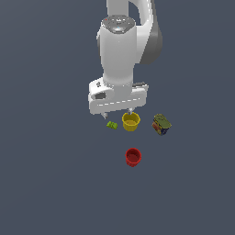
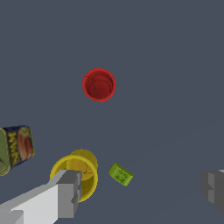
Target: Pick up a designated object from a clutter of objects.
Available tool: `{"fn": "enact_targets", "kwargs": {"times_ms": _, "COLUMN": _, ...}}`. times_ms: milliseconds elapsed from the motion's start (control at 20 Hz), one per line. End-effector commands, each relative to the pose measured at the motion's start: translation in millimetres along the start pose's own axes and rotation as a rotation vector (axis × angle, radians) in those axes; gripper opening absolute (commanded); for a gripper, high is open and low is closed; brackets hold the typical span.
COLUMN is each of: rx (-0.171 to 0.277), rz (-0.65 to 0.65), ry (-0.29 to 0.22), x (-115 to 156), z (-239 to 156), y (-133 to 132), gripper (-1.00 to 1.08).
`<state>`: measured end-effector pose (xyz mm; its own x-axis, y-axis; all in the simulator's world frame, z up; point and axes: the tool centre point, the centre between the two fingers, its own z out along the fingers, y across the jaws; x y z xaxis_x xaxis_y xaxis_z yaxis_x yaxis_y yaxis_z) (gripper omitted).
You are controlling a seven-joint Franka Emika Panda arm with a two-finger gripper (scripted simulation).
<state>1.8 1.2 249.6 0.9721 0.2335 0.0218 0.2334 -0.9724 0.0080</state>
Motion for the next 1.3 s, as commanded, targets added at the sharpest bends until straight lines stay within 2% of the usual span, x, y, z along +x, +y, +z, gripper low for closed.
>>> {"fn": "enact_targets", "kwargs": {"times_ms": 0, "rx": -0.007, "rz": -0.064, "ry": -0.004, "x": -5.9, "z": 15.6, "y": 4.1, "gripper": 1.0}}
{"fn": "enact_targets", "kwargs": {"times_ms": 600, "rx": -0.021, "rz": -0.384, "ry": -0.023, "x": -40.9, "z": 86.0, "y": 16.5, "gripper": 1.0}}
{"fn": "enact_targets", "kwargs": {"times_ms": 1250, "rx": -0.005, "rz": -0.74, "ry": -0.029, "x": -88.5, "z": 150.6, "y": 14.8, "gripper": 1.0}}
